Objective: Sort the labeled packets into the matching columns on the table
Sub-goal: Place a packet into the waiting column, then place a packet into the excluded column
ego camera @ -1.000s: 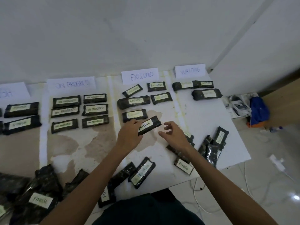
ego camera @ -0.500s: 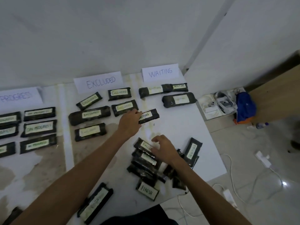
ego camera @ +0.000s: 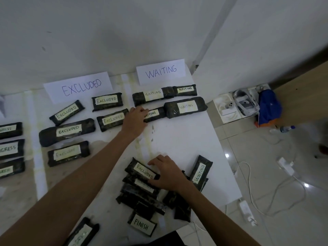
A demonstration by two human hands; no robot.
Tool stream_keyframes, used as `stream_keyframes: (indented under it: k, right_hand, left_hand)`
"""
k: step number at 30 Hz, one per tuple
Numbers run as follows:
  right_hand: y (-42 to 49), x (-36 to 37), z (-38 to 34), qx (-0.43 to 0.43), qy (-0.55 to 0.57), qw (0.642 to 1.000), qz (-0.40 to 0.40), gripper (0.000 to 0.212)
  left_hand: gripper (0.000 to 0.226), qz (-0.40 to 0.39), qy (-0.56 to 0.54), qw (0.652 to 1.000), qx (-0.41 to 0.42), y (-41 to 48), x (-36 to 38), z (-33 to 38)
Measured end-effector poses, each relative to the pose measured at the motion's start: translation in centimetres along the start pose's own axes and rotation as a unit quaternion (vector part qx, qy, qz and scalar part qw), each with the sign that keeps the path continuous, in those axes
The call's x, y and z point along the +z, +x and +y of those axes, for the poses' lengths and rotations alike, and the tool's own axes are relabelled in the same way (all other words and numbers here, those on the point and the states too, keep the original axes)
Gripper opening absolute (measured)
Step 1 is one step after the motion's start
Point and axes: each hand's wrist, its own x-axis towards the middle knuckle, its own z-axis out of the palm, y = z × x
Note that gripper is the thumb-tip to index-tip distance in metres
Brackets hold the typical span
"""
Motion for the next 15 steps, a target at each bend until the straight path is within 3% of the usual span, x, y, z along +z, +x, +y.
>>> stream_keyframes:
  k: [7,11,15]
  right_hand:
    - [0.3,0.3,-0.7,0.01,-0.039,0.998,-0.04,0.064]
    - [0.5,0.6,-1.7,0.039,-0.02,0.998,-0.043,0.065]
    - [0.5,1.0,-2.6,0.054,-0.019,0.998,-0.026,0.069]
  left_hand:
    - [0.064,0.012,-0.053,0.998,0.013,-0.2,-0.2,-0.4]
    - [0.048,0.08,-0.062,0.993,0.054,-3.2,-0.9,-1.0]
    - [0.036,0.042,-0.132,0.99,0.027,-9.6,-0.6,-2.1]
